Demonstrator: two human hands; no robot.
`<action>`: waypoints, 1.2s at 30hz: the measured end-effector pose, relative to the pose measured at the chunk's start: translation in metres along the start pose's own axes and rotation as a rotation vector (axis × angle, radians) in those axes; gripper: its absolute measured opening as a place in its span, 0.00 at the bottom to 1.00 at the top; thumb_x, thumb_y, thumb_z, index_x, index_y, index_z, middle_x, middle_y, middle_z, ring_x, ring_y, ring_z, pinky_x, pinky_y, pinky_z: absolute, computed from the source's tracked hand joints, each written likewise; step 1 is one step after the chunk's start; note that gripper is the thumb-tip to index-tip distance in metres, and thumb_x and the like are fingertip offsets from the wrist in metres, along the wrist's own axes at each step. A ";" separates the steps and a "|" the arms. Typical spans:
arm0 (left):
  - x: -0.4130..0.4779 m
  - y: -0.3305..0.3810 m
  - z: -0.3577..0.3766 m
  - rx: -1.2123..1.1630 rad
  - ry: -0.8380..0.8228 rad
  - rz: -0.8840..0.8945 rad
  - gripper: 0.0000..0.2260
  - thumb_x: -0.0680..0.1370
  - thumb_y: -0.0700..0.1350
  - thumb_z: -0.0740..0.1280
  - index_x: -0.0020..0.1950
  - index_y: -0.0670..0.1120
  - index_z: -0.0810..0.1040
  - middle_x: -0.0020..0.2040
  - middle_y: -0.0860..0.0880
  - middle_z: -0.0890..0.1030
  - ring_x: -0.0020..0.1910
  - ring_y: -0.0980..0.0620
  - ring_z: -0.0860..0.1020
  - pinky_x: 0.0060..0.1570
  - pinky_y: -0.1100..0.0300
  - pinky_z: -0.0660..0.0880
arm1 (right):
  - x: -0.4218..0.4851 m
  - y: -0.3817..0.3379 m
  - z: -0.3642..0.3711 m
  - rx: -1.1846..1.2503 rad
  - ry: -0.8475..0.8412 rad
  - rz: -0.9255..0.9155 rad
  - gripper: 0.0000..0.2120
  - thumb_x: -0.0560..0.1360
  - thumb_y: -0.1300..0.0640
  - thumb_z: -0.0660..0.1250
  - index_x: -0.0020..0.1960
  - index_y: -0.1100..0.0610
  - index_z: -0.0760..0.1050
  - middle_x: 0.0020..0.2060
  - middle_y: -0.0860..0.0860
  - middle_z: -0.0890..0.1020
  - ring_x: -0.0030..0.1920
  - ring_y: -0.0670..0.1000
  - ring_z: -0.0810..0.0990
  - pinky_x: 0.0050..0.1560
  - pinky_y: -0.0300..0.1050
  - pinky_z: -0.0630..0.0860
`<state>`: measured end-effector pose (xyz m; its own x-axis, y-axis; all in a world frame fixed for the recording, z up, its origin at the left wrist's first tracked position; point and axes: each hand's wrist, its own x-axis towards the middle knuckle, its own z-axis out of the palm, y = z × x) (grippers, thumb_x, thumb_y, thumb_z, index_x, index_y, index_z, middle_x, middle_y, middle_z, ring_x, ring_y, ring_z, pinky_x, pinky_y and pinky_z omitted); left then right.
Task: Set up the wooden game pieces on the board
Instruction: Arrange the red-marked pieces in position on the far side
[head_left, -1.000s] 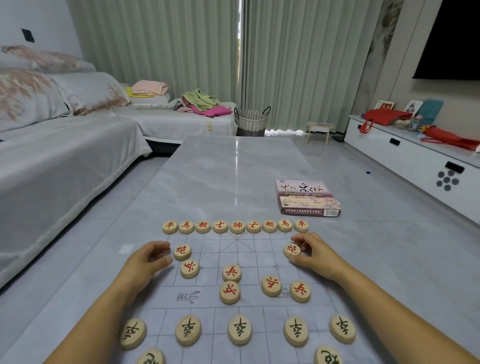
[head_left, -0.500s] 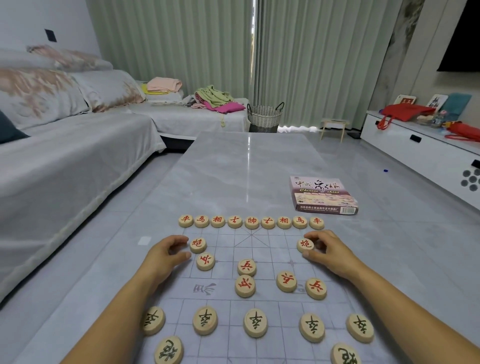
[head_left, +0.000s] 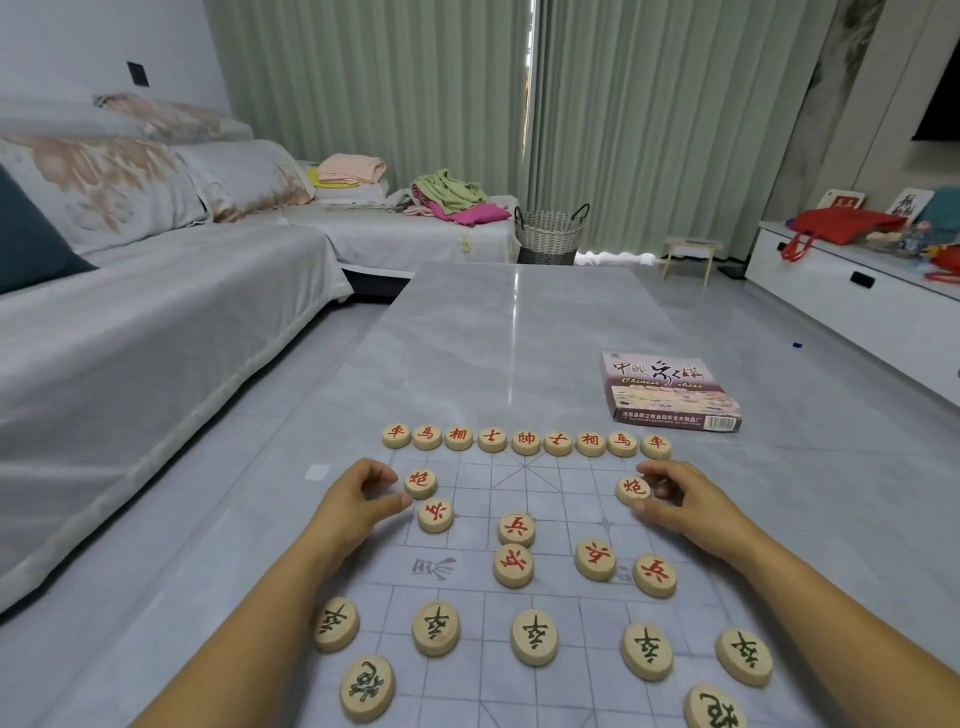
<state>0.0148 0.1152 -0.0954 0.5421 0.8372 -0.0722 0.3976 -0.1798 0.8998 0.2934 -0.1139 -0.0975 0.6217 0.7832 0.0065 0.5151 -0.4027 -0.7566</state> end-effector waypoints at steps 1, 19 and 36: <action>-0.002 0.001 0.002 0.041 0.033 0.019 0.13 0.71 0.43 0.72 0.52 0.45 0.74 0.52 0.47 0.75 0.55 0.46 0.73 0.50 0.59 0.69 | 0.000 0.000 -0.001 0.023 0.005 0.003 0.22 0.71 0.56 0.71 0.63 0.52 0.71 0.54 0.50 0.74 0.51 0.47 0.73 0.47 0.35 0.70; -0.013 -0.016 -0.042 0.501 -0.131 0.133 0.19 0.76 0.46 0.66 0.66 0.55 0.70 0.55 0.50 0.68 0.58 0.51 0.68 0.65 0.58 0.64 | -0.022 -0.101 0.061 -0.314 -0.146 -0.250 0.15 0.75 0.50 0.64 0.61 0.49 0.72 0.56 0.45 0.70 0.56 0.45 0.71 0.56 0.36 0.67; 0.001 -0.031 -0.039 0.374 -0.030 0.164 0.15 0.71 0.48 0.72 0.57 0.52 0.76 0.48 0.52 0.73 0.52 0.50 0.72 0.58 0.54 0.72 | -0.002 -0.129 0.091 -0.505 -0.244 -0.023 0.18 0.71 0.49 0.69 0.58 0.56 0.74 0.54 0.53 0.78 0.52 0.53 0.76 0.49 0.45 0.73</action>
<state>-0.0262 0.1414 -0.1062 0.6398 0.7674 0.0419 0.5427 -0.4898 0.6824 0.1721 -0.0203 -0.0593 0.4834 0.8572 -0.1778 0.7826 -0.5142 -0.3509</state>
